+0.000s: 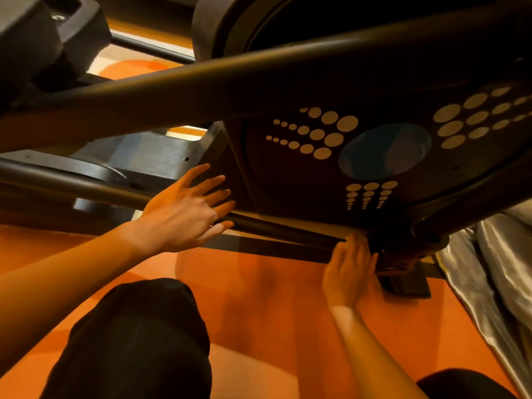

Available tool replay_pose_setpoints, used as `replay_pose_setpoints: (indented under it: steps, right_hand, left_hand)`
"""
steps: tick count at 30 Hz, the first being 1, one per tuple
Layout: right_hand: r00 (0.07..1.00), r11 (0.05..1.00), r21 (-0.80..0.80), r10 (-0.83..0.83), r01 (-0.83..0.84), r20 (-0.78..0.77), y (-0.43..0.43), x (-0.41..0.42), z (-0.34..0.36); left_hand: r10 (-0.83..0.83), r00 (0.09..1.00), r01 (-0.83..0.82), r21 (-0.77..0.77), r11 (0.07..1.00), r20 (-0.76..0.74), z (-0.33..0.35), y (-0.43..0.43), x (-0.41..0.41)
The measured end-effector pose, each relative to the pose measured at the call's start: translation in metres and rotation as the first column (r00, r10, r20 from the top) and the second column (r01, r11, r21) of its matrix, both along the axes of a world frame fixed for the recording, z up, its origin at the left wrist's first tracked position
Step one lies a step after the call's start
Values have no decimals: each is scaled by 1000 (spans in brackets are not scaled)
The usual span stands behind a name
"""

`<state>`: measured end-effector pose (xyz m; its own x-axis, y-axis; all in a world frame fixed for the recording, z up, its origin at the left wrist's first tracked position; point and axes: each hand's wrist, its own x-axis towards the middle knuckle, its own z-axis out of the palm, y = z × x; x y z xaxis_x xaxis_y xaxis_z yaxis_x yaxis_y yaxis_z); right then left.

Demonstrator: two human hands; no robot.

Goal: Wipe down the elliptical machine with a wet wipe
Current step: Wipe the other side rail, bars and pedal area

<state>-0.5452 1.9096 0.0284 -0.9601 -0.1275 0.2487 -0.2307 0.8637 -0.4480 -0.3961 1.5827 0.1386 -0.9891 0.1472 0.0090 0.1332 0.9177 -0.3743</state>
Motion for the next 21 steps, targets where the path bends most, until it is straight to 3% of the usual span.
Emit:
replay_pose_setpoints:
  steps: [4,8,13,15,18,21]
  right_hand:
    - [996,990,-109,-85,87,22,-29,13,8]
    - [987,969,-199,155,-146,30,-110,84,35]
    - [868,859,-159,496,-486,25,-140,114,57]
    - [902,896,-115,431,-429,-8,-113,93,45]
    - [995,990,-113,88,-82,49,-57,41,23]
    - [983,982,-93,-158,166,90,-32,9,15]
  left_hand:
    - [20,998,-20,-1,1000,52,2,0,0]
    - [57,995,-59,27,998,80,9,4,-1]
    - [152,980,-159,52,986,125,12,10,1]
    - [169,977,-180,76,981,133,14,11,1]
    - [205,973,-217,117,969,105,13,15,1]
    - [201,978,-208,134,969,59,9,16,1]
